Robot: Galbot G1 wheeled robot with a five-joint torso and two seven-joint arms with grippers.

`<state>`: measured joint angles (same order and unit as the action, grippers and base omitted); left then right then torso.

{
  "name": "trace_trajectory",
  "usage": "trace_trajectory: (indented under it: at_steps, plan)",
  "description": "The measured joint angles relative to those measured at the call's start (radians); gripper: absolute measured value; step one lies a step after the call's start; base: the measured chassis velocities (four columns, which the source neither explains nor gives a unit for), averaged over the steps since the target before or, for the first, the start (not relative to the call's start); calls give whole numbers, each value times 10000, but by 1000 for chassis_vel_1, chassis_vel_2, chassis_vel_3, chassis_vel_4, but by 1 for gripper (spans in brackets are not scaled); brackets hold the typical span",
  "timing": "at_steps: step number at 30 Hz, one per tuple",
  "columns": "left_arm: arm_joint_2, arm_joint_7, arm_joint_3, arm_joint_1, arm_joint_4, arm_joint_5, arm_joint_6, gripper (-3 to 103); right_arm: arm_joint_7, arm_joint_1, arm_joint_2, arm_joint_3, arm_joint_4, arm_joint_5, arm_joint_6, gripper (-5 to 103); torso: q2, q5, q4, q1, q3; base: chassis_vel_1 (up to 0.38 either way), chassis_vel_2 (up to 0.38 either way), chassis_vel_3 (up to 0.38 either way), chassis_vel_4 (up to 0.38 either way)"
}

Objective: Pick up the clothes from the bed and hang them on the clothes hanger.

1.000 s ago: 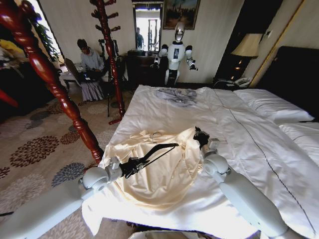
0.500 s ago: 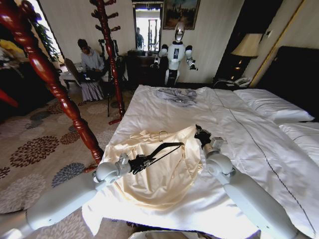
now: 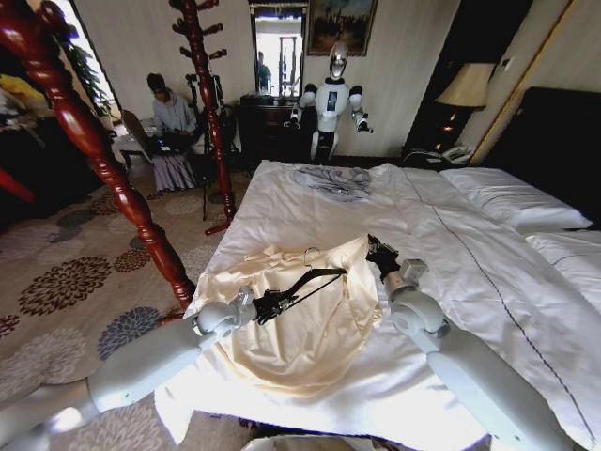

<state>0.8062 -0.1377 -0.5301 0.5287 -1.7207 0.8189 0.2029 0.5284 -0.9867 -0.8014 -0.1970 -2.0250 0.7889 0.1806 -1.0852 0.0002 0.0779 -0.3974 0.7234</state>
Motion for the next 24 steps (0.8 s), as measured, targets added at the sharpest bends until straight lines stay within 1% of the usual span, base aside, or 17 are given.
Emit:
trace_trajectory:
  at_steps: [2,3,7,9,12,24]
  plan:
    - [242,-27,-183,-152,198,-12,-31,17,16,-40,11,1,-127,70,24,1,0,-1,0,1,0,0,0,0,0]
    - [242,-27,-183,-152,198,-12,-31,17,16,-40,11,1,-127,70,24,1,0,-1,0,1,0,0,0,0,0]
    - [634,-38,-362,-500,515,97,-53,17,56,-150,104,-1,-433,214,97,1,0,-1,1,0,-1,0,0,0,0]
    - [697,-41,-385,-572,579,124,-66,17,62,-185,119,-8,-477,231,100,1,0,0,1,0,-1,0,0,0,0]
    - [967,-47,-467,-847,830,211,-73,17,83,-400,178,-78,-666,316,117,1,0,0,0,1,0,0,0,0,0]
    - [1426,-75,-673,-1113,1104,299,-74,17,96,-684,87,-62,-919,496,216,1,0,-1,-1,0,0,0,0,0,0]
